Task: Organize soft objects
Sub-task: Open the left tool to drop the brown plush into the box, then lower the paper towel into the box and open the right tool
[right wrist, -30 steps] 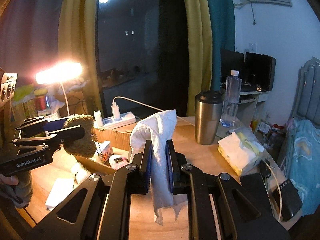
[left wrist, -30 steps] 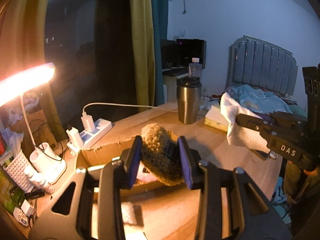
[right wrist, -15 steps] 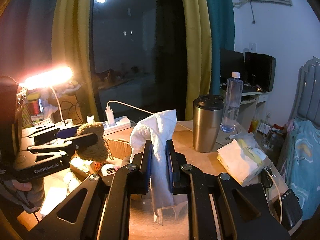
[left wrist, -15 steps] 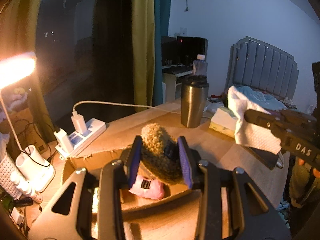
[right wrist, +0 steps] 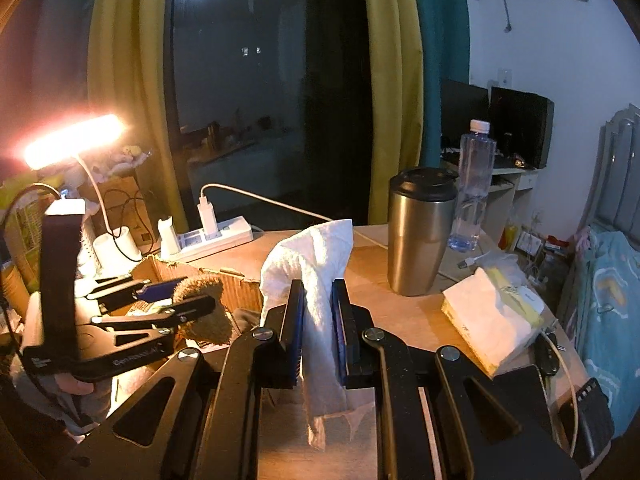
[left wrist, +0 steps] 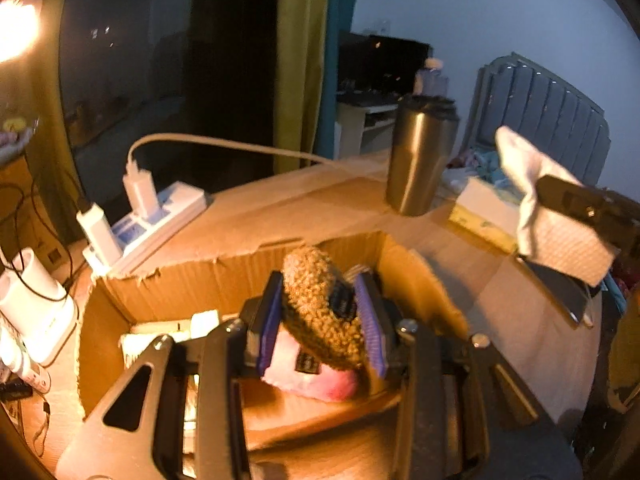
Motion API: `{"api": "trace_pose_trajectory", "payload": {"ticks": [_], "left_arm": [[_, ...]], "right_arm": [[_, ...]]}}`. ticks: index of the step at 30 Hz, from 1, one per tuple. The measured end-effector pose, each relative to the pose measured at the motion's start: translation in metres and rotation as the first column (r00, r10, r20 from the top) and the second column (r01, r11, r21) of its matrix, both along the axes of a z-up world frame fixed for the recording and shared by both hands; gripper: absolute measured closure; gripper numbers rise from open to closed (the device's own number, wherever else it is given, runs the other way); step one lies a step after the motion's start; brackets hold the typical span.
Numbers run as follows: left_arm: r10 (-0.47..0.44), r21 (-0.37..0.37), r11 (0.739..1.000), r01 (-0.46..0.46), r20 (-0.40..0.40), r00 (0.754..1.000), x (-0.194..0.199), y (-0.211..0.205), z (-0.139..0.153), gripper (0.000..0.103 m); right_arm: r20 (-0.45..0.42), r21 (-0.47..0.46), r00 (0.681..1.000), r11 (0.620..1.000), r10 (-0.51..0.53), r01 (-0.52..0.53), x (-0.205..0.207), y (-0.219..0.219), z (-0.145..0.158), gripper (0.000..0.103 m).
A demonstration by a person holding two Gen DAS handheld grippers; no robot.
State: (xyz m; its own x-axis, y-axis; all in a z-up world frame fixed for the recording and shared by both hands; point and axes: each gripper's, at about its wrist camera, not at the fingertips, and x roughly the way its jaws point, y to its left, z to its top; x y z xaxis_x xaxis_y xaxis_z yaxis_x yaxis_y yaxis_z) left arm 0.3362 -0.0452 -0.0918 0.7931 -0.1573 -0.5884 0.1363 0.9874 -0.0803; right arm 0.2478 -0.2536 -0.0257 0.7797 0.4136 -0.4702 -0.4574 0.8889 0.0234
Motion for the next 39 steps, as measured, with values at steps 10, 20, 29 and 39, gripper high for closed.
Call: {"api": "trace_pose_trajectory", "payload": {"ticks": [10,20,29,39], "left_arm": [[0.025,-0.042,0.999,-0.027,-0.045,0.999,0.006,0.020,-0.009,0.032],[0.067,-0.074,0.995,-0.066,0.006,0.998,-0.026,0.053,0.008,0.031],[0.098,-0.105,0.990,-0.095,0.015,0.995,-0.042,0.076,0.008,0.031],[0.119,-0.109,0.987,-0.119,-0.005,0.993,-0.042,0.084,-0.002,0.031]], "right_arm": [[-0.019,-0.005,0.999,0.999,0.037,-0.037,0.016,0.030,-0.004,0.088],[-0.069,-0.032,0.994,0.996,0.079,-0.082,0.027,0.067,-0.023,0.088],[-0.145,-0.075,0.988,0.995,0.061,-0.072,0.041,0.091,-0.052,0.088],[-0.215,-0.125,0.976,0.991,0.022,-0.050,0.050,0.100,-0.081,0.088]]}}
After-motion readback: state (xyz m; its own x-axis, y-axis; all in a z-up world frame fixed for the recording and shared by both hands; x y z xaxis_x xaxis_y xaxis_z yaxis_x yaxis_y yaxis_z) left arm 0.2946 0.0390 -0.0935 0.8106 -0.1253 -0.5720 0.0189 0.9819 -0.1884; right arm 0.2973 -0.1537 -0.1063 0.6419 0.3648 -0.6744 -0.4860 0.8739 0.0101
